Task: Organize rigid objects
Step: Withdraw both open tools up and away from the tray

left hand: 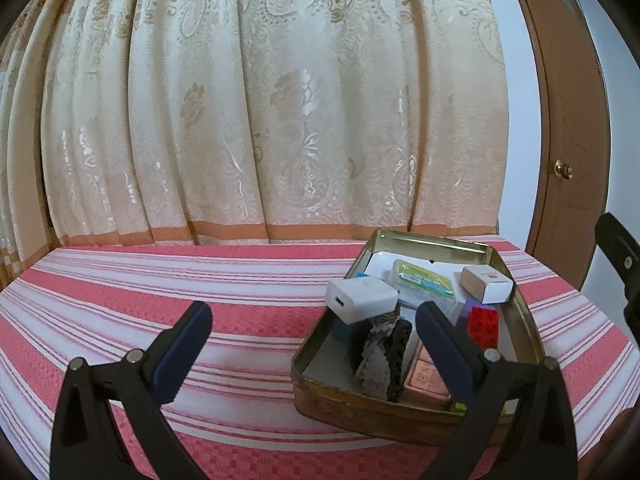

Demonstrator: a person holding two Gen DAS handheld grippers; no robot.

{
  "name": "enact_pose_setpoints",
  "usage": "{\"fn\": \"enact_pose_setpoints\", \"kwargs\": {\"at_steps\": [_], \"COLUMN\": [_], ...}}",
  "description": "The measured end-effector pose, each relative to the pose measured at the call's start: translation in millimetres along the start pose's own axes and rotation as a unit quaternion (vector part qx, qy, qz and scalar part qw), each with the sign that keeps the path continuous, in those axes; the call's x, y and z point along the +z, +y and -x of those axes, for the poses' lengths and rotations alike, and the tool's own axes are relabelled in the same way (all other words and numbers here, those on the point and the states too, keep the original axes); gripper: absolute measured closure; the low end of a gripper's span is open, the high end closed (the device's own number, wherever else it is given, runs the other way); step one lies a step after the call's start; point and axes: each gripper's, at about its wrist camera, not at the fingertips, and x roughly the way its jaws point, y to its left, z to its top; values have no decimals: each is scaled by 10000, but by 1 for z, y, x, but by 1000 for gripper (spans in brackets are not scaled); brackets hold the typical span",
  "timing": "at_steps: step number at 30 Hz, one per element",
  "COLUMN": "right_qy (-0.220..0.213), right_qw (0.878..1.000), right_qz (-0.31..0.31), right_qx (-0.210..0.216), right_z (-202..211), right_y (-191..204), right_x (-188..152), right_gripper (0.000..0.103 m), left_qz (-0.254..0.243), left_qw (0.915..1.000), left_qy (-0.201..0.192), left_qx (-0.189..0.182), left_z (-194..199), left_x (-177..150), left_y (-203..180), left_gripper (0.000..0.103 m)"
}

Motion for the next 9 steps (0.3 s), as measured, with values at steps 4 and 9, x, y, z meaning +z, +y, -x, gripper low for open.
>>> {"fn": "enact_pose_setpoints", "kwargs": {"at_steps": [4, 9], "right_qy": [19, 66], "right_qw": [10000, 10000], "right_qz": [-4, -32], "right_qx": [-2, -56], "right_z": [-1, -2], "right_y": [0, -2], "right_x": [0, 1], "right_gripper": [6, 6], "left_qz": [-23, -179], "left_qw": [10000, 9997], "left_qy": [6, -105], "left_qx": [-89, -98], "left_z": [0, 4], "left_x": [0, -1], "left_y": [0, -6], "left_gripper": [0, 0]}}
